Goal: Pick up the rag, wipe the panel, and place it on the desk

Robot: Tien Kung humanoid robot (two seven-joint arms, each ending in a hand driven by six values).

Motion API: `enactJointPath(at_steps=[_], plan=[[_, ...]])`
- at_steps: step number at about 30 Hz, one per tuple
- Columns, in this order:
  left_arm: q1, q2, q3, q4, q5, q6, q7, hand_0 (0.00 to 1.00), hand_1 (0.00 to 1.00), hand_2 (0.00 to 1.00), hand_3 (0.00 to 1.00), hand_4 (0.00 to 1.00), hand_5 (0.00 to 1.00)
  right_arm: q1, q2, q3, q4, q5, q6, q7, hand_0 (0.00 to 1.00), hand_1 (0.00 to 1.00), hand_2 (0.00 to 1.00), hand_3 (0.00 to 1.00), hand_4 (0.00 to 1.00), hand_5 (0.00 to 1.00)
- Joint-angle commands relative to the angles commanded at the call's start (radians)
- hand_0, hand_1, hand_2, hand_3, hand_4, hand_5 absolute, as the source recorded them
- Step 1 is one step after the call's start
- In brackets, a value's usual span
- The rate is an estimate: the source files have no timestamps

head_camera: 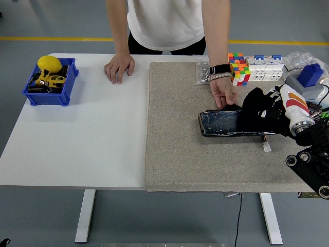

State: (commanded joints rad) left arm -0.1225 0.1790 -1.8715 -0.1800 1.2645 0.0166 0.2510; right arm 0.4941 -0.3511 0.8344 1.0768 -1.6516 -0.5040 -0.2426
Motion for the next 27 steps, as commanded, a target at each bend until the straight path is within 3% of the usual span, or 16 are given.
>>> enactJointPath(at_steps=[14,27], plan=[[0.002,-0.001,-0.002,0.000,0.002,0.000,0.000,0.685,0.728,0.732,0.603,0.670,0.620,-0.019,-0.034,0.056,-0.011,-0.012,0.001,-0.001,0.159,0.269,0.320,0.374,0.883,0.002],[0.001,-0.002,-0.006,0.000,0.006,-0.001,0.000,0.686,0.729,0.732,0.604,0.670,0.619,-0.027,-0.034,0.068,-0.017,-0.012,0.002,-0.002,0.159,0.269,0.320,0.373,0.883,0.002]])
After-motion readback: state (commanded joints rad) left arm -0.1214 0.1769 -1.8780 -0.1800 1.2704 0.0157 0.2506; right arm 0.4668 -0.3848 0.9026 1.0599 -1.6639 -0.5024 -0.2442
